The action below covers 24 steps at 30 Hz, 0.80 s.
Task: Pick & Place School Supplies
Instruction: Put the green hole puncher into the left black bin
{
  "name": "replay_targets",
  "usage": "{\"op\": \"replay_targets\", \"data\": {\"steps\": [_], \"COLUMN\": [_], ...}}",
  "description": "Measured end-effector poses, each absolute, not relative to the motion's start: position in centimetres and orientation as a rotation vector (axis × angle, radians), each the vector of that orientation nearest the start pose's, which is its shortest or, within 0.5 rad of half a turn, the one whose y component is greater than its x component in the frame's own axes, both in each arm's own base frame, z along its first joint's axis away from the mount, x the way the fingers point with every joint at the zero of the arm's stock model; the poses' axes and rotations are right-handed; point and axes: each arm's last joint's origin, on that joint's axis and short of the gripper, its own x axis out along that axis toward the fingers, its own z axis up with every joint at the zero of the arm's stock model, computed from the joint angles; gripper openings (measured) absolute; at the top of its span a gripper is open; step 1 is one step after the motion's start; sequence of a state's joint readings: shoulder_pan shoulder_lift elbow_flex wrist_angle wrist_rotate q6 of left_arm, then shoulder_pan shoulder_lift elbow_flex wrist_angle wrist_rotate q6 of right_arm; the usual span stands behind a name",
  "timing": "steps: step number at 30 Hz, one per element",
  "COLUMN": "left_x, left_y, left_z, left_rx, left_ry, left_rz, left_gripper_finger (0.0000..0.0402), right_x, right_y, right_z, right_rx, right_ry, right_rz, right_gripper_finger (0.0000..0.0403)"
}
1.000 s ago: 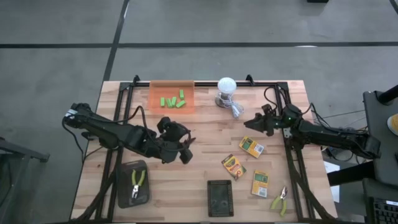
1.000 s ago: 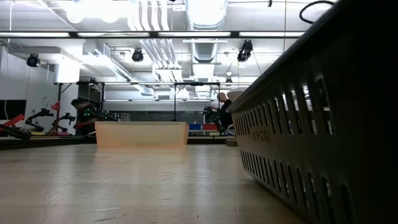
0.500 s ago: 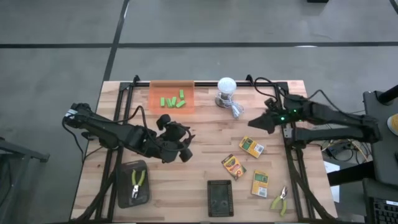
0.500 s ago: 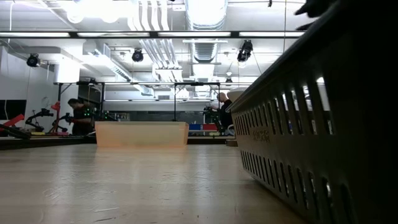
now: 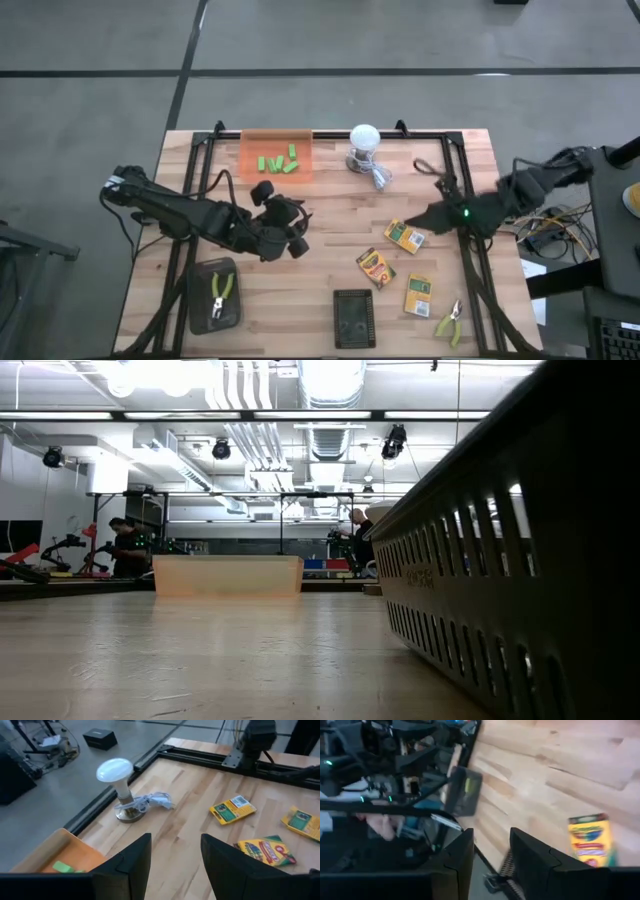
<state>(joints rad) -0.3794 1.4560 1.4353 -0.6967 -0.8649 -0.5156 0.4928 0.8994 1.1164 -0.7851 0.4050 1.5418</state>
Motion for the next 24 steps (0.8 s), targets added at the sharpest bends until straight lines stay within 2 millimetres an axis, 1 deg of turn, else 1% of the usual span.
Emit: {"op": "replay_targets", "data": {"steps": [3, 6, 8, 11, 13, 15, 17, 19, 21, 24], "left_x": [28.6, 28.4, 28.3, 28.1, 27.9, 27.8, 27.7, 27.6, 27.6, 27.6], "left_y": [-9.0, -8.9, -8.9, -8.8, -8.7, -8.7, -8.6, -8.6, -8.6, -8.6], "left_z": [36.6, 36.8, 37.0, 37.2, 37.4, 37.5, 37.6, 37.7, 37.7, 37.7], "left_rx": [-0.063, -0.045, -0.03, -0.015, -0.011, -0.013, -0.011, 0.002, 0.006, 0.006], "left_ry": [0.431, 0.43, 0.431, 0.432, 0.43, 0.426, 0.426, 0.429, 0.429, 0.429], "left_rz": [0.618, 0.614, 0.609, 0.603, 0.598, 0.596, 0.594, 0.59, 0.589, 0.588], "left_gripper_finger": [0.0177, 0.0177, 0.0177, 0.0177, 0.0177, 0.0177, 0.0177, 0.0177, 0.0177, 0.0177], "right_x": [15.2, 15.5, 15.6, 15.8, 15.9, 15.9, 15.9, 15.9, 16.0, 16.5], "right_y": [9.5, 12.5, 14.3, 16.5, 17.6, 18.5, 19.1, 19.6, 20.1, 20.6], "right_z": [37.4, 37.2, 36.7, 35.9, 35.2, 34.7, 34.3, 34.3, 34.6, 35.0], "right_rx": [1.283, 1.316, 1.327, 1.375, 1.395, 1.4, 1.402, 1.379, 1.355, 1.351], "right_ry": [0.384, 0.326, 0.314, 0.337, 0.381, 0.461, 0.578, 0.708, 0.766, 0.768], "right_rz": [-0.36, -0.394, -0.426, -0.494, -0.571, -0.67, -0.792, -0.884, -0.921, -0.927], "right_gripper_finger": [0.0128, 0.013, 0.013, 0.0125, 0.0122, 0.0121, 0.0121, 0.0123, 0.0126, 0.0129]}}
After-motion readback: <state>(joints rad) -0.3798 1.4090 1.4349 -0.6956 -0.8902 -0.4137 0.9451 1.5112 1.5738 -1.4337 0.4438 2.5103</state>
